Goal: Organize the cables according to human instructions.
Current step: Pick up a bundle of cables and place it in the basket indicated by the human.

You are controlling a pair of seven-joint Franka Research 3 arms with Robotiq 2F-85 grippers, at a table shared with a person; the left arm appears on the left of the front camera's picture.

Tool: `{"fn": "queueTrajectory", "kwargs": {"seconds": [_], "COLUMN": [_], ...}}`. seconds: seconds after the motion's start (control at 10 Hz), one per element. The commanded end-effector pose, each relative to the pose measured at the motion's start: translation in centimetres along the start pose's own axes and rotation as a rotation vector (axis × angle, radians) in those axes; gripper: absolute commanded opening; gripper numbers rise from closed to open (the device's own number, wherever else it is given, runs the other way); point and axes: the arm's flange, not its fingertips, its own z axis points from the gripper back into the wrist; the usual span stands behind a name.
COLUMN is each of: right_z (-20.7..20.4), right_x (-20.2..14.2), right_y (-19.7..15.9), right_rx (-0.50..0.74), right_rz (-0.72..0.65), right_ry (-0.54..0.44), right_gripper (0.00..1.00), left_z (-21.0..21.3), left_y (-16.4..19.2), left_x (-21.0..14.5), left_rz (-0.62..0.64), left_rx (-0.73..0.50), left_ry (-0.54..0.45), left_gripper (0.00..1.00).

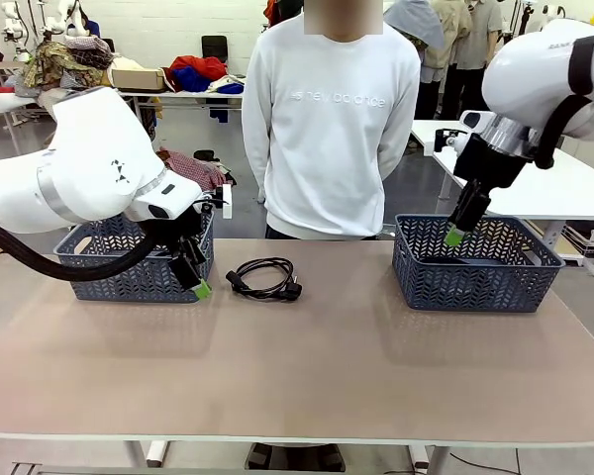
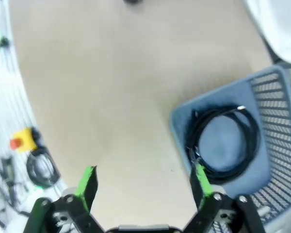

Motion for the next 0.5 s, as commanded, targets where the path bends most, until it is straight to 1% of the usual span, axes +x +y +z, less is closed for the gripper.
{"fn": "queueTrajectory", "kwargs": {"seconds": [0.0, 0.2, 0.4], "right_z": [-0.9, -1.6, -2.5], "right_x": [-1.0, -1.5, -1.7], "right_y": [2.9, 5.0, 6.2], "right_rx": [-0.028, -0.020, -0.018], "right_rz": [-0.054, -0.081, -0.092], "right_ry": [-0.134, -0.189, -0.216], "right_gripper": [1.00, 1.00, 1.00], "left_z": [0.2, 0.2, 0.2], "left_y": [0.1, 0.1, 0.1], "left_x": [-0.2, -0.2, -0.2], "left_rz": [-0.001, -0.001, -0.001], "left_rx": [-0.002, -0.002, -0.002], "left_ry": [0.004, 0.004, 0.004], "left_gripper": [1.00, 1.00, 1.00]}}
